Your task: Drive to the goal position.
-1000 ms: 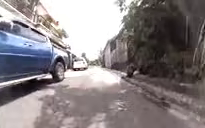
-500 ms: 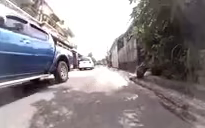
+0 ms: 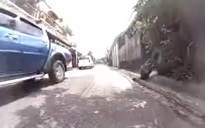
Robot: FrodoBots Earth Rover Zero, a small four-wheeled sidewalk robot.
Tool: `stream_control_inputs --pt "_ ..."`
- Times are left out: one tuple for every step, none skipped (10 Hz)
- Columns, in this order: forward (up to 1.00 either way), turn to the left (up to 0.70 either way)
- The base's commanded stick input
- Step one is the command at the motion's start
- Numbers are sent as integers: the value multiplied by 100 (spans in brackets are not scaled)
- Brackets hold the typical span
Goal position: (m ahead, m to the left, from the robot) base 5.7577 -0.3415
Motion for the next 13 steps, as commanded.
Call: stream_control_inputs --pt "70 0" --pt "70 0" --pt "70 0" --pt "70 0" --pt "70 0" --pt "70 0" --pt "70 0" --pt "70 0" --pt "70 0" --pt "70 27" --pt "70 35" --pt "70 35" --pt "70 21"
